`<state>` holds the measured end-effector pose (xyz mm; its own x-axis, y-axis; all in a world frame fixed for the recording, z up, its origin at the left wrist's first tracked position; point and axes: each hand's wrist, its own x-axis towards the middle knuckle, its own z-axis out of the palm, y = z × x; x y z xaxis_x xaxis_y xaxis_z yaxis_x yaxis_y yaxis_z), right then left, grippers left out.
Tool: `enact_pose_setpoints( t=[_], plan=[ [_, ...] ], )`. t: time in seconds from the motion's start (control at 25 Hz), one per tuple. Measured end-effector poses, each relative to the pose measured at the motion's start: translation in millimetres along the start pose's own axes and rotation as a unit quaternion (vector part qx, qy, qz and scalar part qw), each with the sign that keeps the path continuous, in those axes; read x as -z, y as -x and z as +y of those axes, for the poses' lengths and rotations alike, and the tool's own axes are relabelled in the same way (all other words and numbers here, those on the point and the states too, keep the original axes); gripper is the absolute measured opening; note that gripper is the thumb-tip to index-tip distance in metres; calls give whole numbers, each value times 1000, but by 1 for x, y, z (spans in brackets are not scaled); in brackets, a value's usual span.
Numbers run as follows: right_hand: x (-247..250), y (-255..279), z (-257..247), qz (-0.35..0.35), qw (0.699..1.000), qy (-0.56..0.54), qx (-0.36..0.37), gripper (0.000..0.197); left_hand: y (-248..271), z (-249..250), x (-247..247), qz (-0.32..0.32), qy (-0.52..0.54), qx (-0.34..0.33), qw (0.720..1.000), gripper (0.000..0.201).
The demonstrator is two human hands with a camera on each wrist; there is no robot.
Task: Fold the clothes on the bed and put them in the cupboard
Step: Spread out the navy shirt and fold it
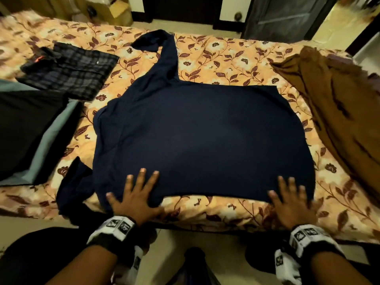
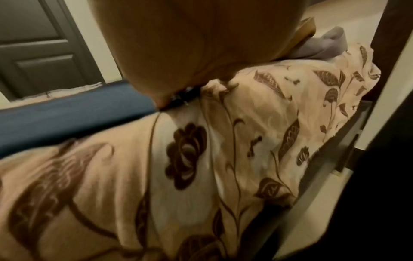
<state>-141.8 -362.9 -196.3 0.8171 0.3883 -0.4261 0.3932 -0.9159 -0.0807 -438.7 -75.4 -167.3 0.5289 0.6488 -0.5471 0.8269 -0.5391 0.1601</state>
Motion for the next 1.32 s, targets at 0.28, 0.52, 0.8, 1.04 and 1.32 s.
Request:
enact_pose_setpoints(
  t=[0.28,0.52,0.8,1.04,1.32],
  plan=[
    [35,-6,61,69,981,-123,-132,48,1,-49,16,205,381,126,892,89],
    [41,6,58,70,962,-211,-161,33,-8,-86,4,169,494,296,800,53],
    [54,9,50,13,846,-498,-191,12,13,-68,31,159,575,238,766,33],
    [93,16,27,115,740,-643,-158,25,36,-35,96,189,614,115,757,22],
    [136,-77,-16,187,753,-616,-135,13,-76,-25,180,60,671,152,724,34]
  ],
)
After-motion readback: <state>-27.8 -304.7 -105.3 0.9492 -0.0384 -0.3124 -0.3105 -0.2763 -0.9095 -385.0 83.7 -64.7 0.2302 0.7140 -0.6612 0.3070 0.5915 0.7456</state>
